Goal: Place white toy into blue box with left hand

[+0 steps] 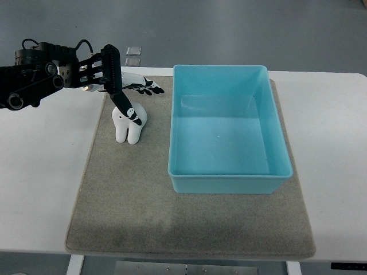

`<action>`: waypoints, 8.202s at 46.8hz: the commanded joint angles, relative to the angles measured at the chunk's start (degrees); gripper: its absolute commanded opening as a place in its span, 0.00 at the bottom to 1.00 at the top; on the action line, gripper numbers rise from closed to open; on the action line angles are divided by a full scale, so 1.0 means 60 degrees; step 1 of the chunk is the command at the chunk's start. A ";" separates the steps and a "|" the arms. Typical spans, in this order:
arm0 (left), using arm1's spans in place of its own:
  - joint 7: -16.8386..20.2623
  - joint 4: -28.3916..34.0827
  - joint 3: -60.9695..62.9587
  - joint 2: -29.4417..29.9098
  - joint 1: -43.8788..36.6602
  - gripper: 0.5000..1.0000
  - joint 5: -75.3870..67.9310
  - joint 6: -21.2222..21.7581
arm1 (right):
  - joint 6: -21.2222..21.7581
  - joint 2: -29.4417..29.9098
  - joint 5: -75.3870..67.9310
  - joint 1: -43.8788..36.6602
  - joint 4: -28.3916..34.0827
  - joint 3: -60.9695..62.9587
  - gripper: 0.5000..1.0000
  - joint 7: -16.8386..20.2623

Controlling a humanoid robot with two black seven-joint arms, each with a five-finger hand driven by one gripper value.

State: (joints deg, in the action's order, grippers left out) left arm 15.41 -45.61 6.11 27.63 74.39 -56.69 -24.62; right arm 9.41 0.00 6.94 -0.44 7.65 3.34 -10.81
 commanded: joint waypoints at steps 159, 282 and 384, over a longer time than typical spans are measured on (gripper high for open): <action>0.0566 -0.2637 -0.1047 -0.0591 0.0448 0.00 -0.1216 0.3972 | 0.0000 0.0000 0.0000 0.0000 0.0000 0.0000 0.87 0.0000; 0.0171 0.2109 -0.2234 -0.1471 -0.0285 0.77 0.9696 0.5759 | 0.0000 0.0000 0.0000 0.0000 0.0000 0.0000 0.87 0.0000; -0.0328 0.3882 -0.4446 -0.2467 -0.2130 0.99 1.2305 0.1687 | 0.0088 0.0000 0.0000 0.0000 0.0043 0.0015 0.87 0.0000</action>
State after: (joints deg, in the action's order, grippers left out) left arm 13.53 -22.33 -20.58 12.80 61.71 17.13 -14.53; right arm 9.47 0.00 6.94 -0.44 7.65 3.34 -10.81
